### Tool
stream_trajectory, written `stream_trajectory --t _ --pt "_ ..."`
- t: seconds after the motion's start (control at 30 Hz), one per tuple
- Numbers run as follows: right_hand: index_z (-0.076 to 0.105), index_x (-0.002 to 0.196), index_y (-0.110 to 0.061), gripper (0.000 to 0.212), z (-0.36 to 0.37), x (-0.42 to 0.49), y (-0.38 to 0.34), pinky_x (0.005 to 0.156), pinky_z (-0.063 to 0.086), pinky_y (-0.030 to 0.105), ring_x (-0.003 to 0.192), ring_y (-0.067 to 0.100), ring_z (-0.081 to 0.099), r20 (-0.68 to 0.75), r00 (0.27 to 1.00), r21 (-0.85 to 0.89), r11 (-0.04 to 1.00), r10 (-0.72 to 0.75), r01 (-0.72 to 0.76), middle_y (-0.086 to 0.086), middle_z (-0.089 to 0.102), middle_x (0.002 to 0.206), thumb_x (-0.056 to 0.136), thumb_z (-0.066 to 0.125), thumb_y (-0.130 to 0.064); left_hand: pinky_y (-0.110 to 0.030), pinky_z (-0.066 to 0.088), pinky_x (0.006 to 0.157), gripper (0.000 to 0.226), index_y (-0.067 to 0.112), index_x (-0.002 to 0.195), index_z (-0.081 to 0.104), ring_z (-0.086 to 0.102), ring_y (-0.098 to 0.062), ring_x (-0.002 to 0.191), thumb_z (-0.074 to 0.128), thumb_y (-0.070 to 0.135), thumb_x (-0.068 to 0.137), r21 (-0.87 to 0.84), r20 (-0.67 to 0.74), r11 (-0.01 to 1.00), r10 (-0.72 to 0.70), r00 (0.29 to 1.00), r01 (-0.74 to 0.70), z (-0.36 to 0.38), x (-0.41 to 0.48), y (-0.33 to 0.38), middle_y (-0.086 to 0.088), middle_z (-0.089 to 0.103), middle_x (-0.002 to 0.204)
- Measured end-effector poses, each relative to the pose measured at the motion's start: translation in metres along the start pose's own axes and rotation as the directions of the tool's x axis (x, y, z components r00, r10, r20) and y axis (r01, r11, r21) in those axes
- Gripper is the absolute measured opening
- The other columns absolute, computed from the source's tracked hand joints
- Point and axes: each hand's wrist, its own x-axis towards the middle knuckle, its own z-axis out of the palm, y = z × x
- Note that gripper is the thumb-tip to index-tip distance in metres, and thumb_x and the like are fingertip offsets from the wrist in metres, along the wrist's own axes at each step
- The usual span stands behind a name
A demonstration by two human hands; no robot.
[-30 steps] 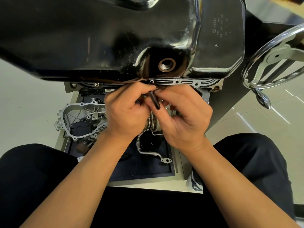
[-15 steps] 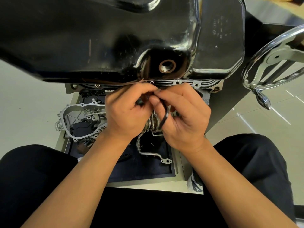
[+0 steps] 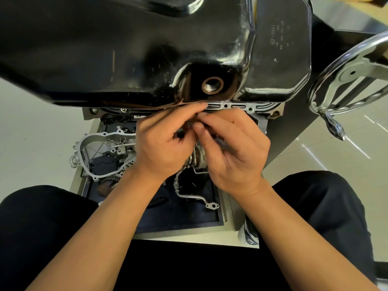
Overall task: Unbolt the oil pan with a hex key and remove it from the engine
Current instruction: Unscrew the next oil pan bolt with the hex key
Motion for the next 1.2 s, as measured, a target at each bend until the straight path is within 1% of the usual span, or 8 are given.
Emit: stream_trajectory --t 0.27,0.5,0.6,0.77,0.9,1.0,1.1,1.2 --pt "0.07 0.102 0.014 0.027 -0.001 0.002 -0.001 0.081 0.051 0.024 0.085 0.021 0.064 0.019 1.0 -0.019 1.0 0.016 -0.016 0.021 0.068 0.089 0.076 0.077 0.013 -0.008 0.041 0.074 0.015 -0.003 0.078 0.074 0.055 0.002 0.074 0.069 0.004 0.089 0.015 -0.089 1.0 -0.024 0.996 0.025 0.004 -0.001 -0.003 0.011 0.06 0.081" --pt "0.07 0.102 0.012 0.017 0.001 0.001 -0.001 0.078 0.052 0.027 0.08 0.024 0.065 0.0 1.0 0.029 1.0 0.0 0.0 0.02 0.069 0.086 0.086 0.069 0.006 -0.023 0.055 0.079 0.017 -0.006 0.097 0.074 0.066 -0.008 0.085 0.059 0.003 0.096 0.005 -0.033 0.999 0.039 0.999 -0.039 0.009 -0.007 -0.003 -0.005 0.073 0.096" --pt "0.067 0.108 0.014 0.022 0.003 0.002 -0.001 0.082 0.047 0.023 0.088 0.016 0.059 0.026 1.0 0.04 0.999 0.014 -0.015 0.02 0.066 0.089 0.088 0.065 0.006 -0.009 0.042 0.073 0.033 -0.004 0.07 0.068 0.046 0.004 0.075 0.055 0.008 0.098 -0.016 -0.073 1.0 0.014 0.997 -0.015 0.01 -0.004 0.0 0.0 0.061 0.067" --pt "0.072 0.097 0.012 0.018 0.0 0.001 -0.001 0.073 0.055 0.036 0.08 0.029 0.068 -0.002 1.0 0.024 1.0 0.013 -0.013 0.021 0.07 0.086 0.082 0.076 0.003 -0.006 0.039 0.071 0.022 -0.004 0.069 0.07 0.052 0.002 0.07 0.066 0.001 0.09 0.016 -0.129 1.0 -0.005 0.992 0.007 0.009 -0.007 -0.006 0.007 0.059 0.07" --pt "0.074 0.092 0.01 0.012 0.001 0.001 -0.005 0.071 0.054 0.034 0.076 0.029 0.067 0.003 1.0 0.045 0.999 0.023 -0.023 0.02 0.07 0.082 0.081 0.075 0.004 -0.007 0.045 0.074 0.009 -0.007 0.077 0.073 0.058 0.001 0.075 0.07 -0.007 0.085 0.034 -0.113 0.999 0.02 0.993 -0.016 0.009 -0.007 -0.004 0.008 0.061 0.081" --pt "0.074 0.093 0.009 0.012 0.001 0.002 -0.007 0.072 0.054 0.033 0.076 0.029 0.067 0.007 1.0 0.043 0.999 0.02 -0.021 0.019 0.069 0.082 0.083 0.073 0.004 -0.012 0.051 0.075 0.015 -0.004 0.091 0.074 0.064 -0.005 0.076 0.065 0.007 0.093 0.04 -0.104 0.999 -0.03 0.994 0.034 0.009 -0.011 -0.005 0.005 0.068 0.083" --pt "0.074 0.093 0.009 0.011 0.002 0.001 -0.005 0.071 0.054 0.036 0.076 0.03 0.068 -0.004 1.0 0.039 0.999 0.012 -0.012 0.019 0.07 0.083 0.084 0.072 0.003 -0.029 0.059 0.071 0.028 0.001 0.107 0.073 0.072 -0.015 0.078 0.057 0.022 0.098 0.076 -0.076 0.988 -0.129 0.989 0.135 0.01 -0.016 -0.008 -0.006 0.075 0.087" --pt "0.073 0.095 0.009 0.012 0.003 -0.001 -0.004 0.072 0.055 0.037 0.077 0.031 0.068 -0.005 1.0 0.056 0.998 0.019 -0.019 0.019 0.071 0.084 0.086 0.071 0.002 -0.037 0.061 0.071 0.022 0.004 0.108 0.074 0.074 -0.018 0.086 0.063 0.013 0.092 0.097 -0.062 0.977 -0.186 0.981 0.191 0.013 -0.019 -0.014 -0.008 0.076 0.098"
